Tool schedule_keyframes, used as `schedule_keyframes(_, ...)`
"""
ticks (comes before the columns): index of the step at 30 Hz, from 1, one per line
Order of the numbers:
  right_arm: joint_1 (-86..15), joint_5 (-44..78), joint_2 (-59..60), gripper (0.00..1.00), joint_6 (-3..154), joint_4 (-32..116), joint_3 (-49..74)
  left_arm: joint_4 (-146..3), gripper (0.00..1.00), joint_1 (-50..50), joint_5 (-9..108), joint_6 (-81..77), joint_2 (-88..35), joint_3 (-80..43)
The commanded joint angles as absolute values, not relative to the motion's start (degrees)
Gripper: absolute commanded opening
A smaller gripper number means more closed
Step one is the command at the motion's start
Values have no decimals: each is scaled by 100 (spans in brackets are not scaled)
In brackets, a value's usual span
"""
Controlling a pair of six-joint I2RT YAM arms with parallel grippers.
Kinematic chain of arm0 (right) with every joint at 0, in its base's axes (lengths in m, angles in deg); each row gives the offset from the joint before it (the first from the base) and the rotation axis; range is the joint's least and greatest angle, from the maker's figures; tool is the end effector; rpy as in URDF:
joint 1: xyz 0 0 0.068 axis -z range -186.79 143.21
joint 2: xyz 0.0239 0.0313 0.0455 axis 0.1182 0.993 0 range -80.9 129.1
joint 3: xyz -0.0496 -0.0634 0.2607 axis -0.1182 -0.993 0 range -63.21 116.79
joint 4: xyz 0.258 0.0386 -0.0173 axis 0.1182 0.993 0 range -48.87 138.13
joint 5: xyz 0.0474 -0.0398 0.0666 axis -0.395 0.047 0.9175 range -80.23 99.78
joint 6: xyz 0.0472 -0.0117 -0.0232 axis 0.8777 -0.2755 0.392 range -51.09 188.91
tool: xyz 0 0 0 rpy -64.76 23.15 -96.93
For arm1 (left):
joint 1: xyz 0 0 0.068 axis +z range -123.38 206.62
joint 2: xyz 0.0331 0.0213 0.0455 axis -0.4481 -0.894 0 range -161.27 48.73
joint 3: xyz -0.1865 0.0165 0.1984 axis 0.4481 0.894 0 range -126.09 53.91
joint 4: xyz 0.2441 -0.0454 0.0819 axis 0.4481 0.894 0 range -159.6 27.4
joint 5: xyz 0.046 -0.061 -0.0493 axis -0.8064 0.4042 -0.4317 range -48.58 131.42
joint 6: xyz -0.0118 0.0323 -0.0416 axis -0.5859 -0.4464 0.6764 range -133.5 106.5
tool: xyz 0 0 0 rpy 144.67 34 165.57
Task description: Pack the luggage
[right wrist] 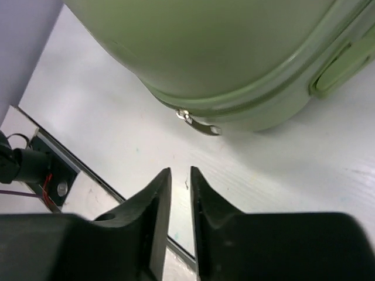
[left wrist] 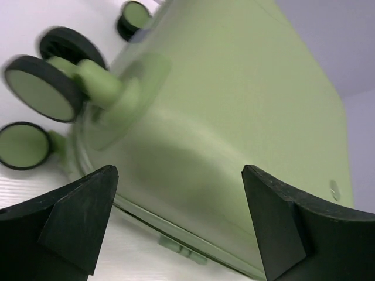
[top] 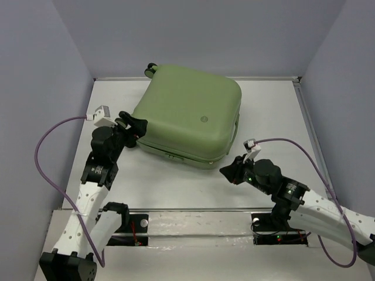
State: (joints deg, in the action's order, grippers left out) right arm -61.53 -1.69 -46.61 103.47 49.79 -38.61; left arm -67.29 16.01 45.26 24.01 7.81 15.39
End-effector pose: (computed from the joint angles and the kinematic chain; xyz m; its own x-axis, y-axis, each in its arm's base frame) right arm 0.0963 0.1240 0.2459 -0.5418 0.1966 -0.8172 -0.4662 0.7387 0.4868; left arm 0.1736 -0.0350 0.3270 -0.2158 -0.5778 -0.7872 0.1486 0.7773 -0.6113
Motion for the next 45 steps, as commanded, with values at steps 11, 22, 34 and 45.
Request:
schedule_keyframes(11, -6163, 476, -4513, 45, 9976, 5177, -3851, -8215, 99, 3444, 5970, 2876, -1260, 1155)
schedule_keyframes(22, -6163, 863, -4583, 45, 10081, 4877, -4071, -9314, 99, 3515, 6076, 3843, -2324, 961)
schedule_keyframes(34, -6163, 601, -4258, 51, 10151, 4570, -4089, -10860, 87, 3515, 5874, 4714, -2650, 1471)
schedule_keyframes(45, -6163, -138, -4012, 52, 10310, 4552, -3922, -11214, 18, 3515, 5848, 4776, -2642, 1690)
